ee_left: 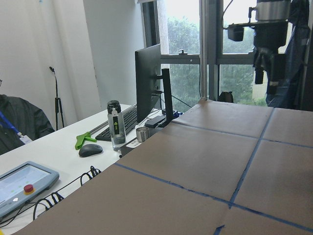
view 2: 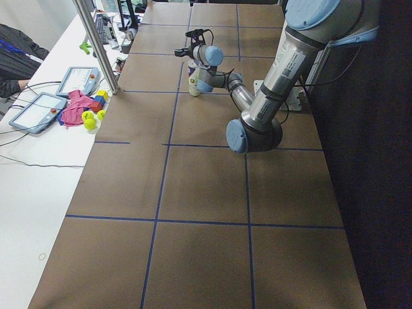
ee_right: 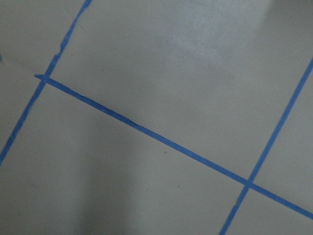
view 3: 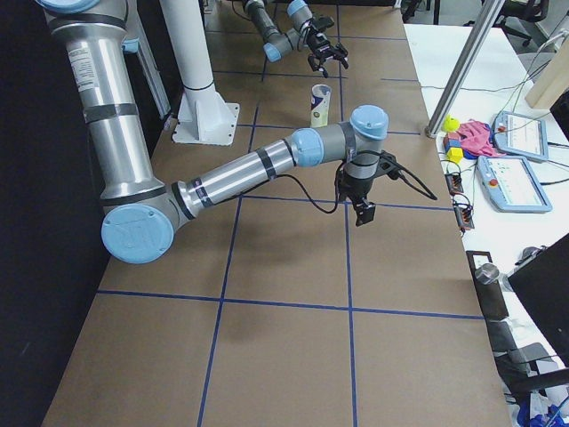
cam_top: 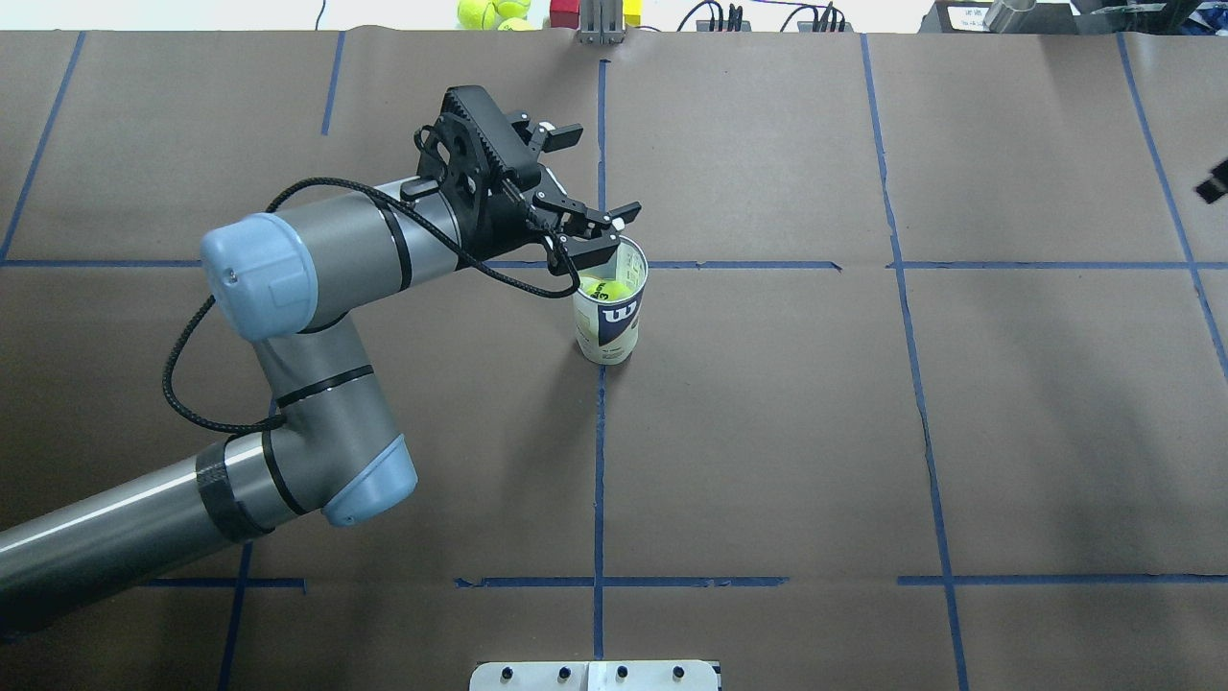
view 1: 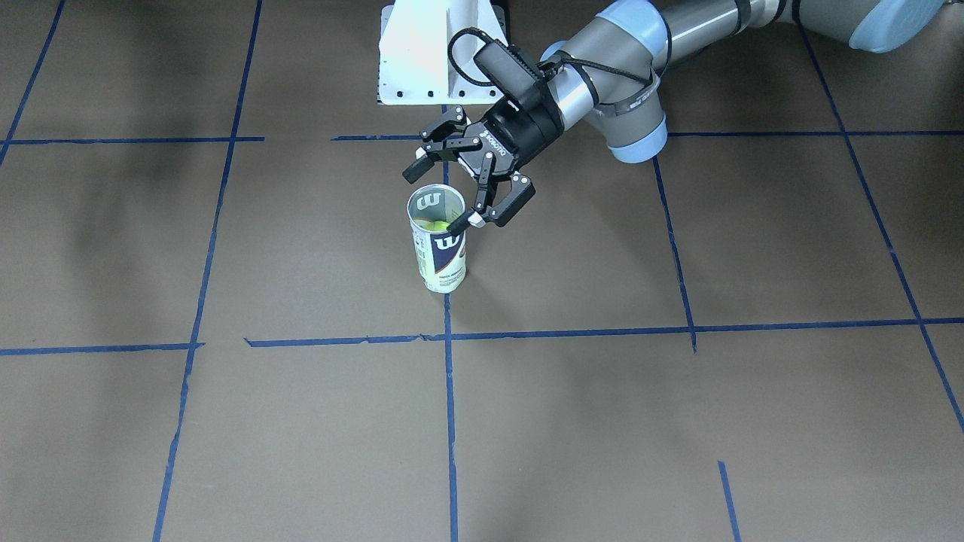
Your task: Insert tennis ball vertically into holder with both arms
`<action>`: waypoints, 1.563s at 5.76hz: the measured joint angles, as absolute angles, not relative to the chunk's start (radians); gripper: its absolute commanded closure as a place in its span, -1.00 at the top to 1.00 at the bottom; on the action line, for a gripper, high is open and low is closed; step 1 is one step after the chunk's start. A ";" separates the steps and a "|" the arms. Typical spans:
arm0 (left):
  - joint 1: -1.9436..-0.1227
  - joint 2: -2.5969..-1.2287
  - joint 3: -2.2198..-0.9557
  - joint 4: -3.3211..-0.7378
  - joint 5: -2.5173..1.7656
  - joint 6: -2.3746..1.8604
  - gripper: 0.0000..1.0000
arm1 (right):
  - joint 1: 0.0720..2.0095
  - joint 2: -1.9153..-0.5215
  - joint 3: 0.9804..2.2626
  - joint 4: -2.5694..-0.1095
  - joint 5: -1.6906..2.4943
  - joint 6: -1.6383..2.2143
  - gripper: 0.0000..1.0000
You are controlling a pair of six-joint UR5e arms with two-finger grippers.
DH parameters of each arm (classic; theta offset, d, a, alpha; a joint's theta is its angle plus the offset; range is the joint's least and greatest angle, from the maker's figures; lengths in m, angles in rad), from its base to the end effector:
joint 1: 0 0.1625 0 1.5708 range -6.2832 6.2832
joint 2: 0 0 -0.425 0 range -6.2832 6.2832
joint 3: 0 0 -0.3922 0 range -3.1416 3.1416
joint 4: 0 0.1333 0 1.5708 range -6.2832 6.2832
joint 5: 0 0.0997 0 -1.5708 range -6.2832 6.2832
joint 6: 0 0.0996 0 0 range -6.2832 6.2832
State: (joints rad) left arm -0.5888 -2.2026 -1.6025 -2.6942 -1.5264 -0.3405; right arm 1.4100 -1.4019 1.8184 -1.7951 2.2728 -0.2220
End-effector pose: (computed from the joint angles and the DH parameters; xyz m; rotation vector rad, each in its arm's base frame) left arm 0.4523 -0.4676 0.1452 1.4451 1.0836 0.4199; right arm -0.0188 -0.5465 0.4784 0.2072 -0.6995 -0.4333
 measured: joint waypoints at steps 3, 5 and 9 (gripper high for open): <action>-0.773 -2.132 -1.713 -2.274 -1.688 -0.342 1.00 | 1.520 -1.542 1.823 -1.795 2.317 -0.307 0.98; -1.003 -2.077 -1.715 -2.023 -1.985 -0.270 1.00 | 1.540 -1.591 1.819 -1.795 2.319 -0.348 0.99; -1.248 -1.964 -1.692 -1.470 -2.137 0.025 1.00 | 1.561 -1.707 1.817 -1.730 2.320 -0.356 1.00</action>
State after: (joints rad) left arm -1.2481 -1.9644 -1.6916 -1.4699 -2.1370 0.0247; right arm 1.5613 -1.7072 1.8167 -1.7305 2.3198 -0.3556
